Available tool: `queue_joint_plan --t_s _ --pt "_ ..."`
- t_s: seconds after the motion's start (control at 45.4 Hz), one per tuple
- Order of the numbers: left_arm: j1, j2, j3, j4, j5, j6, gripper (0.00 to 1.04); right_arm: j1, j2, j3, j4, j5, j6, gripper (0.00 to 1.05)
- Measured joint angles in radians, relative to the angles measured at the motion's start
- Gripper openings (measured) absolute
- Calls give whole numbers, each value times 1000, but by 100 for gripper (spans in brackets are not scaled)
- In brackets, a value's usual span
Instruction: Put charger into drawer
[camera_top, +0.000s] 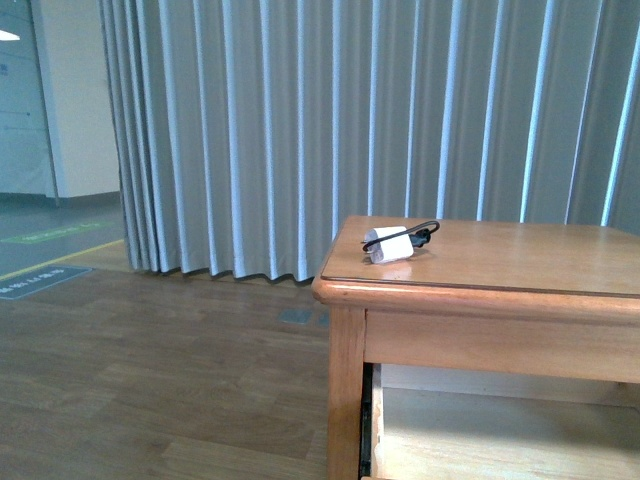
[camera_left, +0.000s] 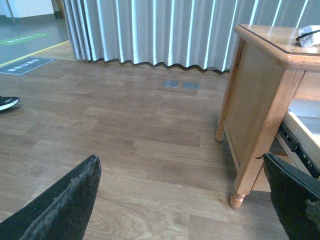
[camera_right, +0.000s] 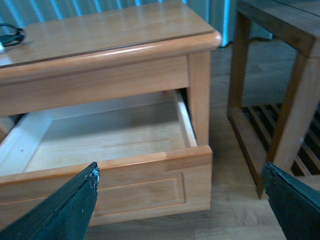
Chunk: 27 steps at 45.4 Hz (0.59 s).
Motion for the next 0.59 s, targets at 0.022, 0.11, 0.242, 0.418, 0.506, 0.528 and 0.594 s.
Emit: queue_joint_plan --t_s 0.022,0.11,0.242,0.418,0.506,0.528,0.594 --pt "0 0 0 0 0 0 99 -7 5 -2 1 1 10 96" --pt "0 0 0 0 0 0 99 -14 9 -7 2 -3 28 96" --pt "0 0 0 0 0 0 99 -15 9 -7 3 -5 39 96" --pt "0 0 0 0 0 0 99 -16 9 -7 4 -5 39 96" --pt "0 0 0 0 0 0 99 -16 9 -7 4 -4 39 96" --pt "0 0 0 0 0 0 99 -16 9 -7 4 -5 40 96" --pt "0 0 0 0 0 0 99 -16 9 -7 4 -5 39 96"
